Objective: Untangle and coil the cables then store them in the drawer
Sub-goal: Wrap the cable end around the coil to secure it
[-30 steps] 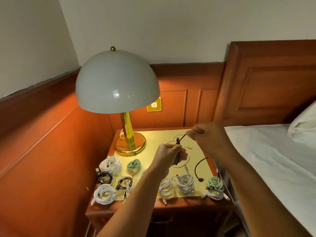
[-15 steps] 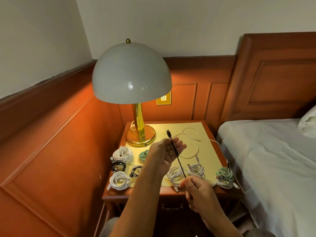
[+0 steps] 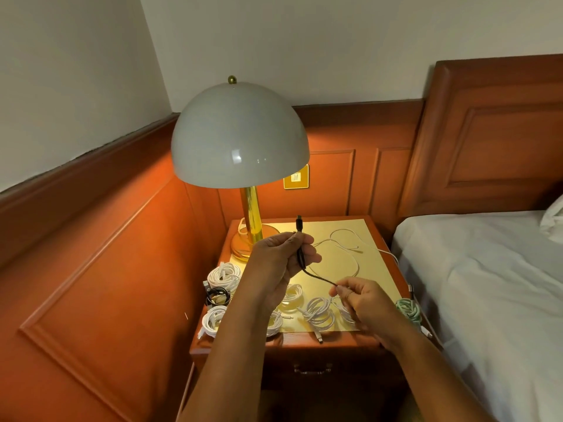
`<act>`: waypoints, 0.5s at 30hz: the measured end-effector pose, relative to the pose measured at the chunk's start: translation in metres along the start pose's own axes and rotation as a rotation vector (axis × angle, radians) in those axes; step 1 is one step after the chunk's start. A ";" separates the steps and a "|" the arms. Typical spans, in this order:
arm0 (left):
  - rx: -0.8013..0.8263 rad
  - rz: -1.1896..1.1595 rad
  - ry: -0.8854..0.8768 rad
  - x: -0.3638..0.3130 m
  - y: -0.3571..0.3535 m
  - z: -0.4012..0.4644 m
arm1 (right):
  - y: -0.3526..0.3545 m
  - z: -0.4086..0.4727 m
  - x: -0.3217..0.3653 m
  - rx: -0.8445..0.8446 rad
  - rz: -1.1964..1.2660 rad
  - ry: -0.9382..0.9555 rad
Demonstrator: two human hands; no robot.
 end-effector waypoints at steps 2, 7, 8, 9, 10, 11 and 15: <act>0.013 0.034 -0.012 -0.001 -0.005 -0.002 | 0.011 0.010 0.012 -0.082 -0.171 0.031; 0.071 0.268 -0.065 -0.001 -0.016 -0.005 | 0.041 0.036 0.066 -0.175 -0.458 0.161; 0.086 0.327 -0.057 0.001 -0.017 -0.005 | 0.044 0.039 0.079 -0.164 -0.477 0.198; 0.097 0.386 -0.043 0.003 -0.018 -0.005 | 0.046 0.041 0.092 -0.146 -0.484 0.230; 0.105 0.439 -0.028 0.006 -0.018 -0.004 | 0.046 0.041 0.105 -0.130 -0.495 0.258; 0.108 0.486 -0.013 0.007 -0.019 -0.003 | 0.046 0.040 0.118 -0.118 -0.518 0.286; 0.076 0.616 0.035 0.011 -0.017 0.007 | 0.040 0.033 0.150 -0.110 -0.643 0.400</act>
Point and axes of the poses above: each hand's wrist, its own z-axis towards the middle knuckle, its own y-axis out of the back of the hand, x = y × z, the point moved 3 cm from there along z, towards the middle knuckle
